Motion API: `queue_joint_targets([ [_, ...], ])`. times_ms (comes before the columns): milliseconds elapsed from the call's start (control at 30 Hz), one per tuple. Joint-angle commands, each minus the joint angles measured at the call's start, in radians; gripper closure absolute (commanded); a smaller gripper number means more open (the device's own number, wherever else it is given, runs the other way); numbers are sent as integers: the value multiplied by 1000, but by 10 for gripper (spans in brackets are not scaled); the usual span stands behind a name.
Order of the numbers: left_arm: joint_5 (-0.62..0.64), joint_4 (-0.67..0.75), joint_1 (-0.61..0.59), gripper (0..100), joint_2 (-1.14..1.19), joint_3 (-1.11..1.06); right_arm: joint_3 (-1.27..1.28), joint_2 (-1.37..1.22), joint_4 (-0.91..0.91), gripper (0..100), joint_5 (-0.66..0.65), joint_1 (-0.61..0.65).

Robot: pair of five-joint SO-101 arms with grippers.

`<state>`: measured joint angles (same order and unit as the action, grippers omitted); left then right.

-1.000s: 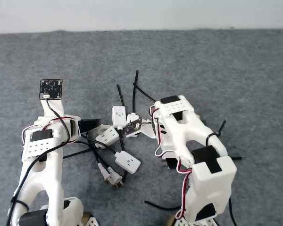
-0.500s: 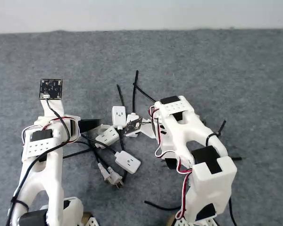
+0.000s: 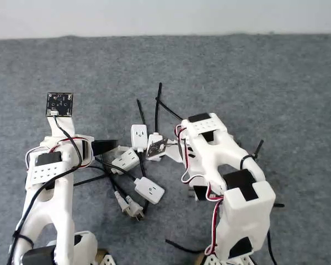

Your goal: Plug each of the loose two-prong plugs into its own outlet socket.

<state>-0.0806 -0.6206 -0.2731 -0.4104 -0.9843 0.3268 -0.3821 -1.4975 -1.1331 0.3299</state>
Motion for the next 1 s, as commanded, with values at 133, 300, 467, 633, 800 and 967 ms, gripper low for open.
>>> queue_joint_targets([
  [133,2,23,2,476,0,7,58,-45,10,990,48,-1],
  [300,2,23,2,476,0,7,58,-44,10,990,48,-1],
  [467,2,23,2,476,0,7,20,-5,-47,990,41,4],
  [633,2,23,2,476,0,7,-81,131,-202,990,48,-1],
  [800,2,23,2,476,0,7,-158,318,-300,990,61,1],
  [967,2,23,2,476,0,7,-130,470,-300,990,98,-1],
])
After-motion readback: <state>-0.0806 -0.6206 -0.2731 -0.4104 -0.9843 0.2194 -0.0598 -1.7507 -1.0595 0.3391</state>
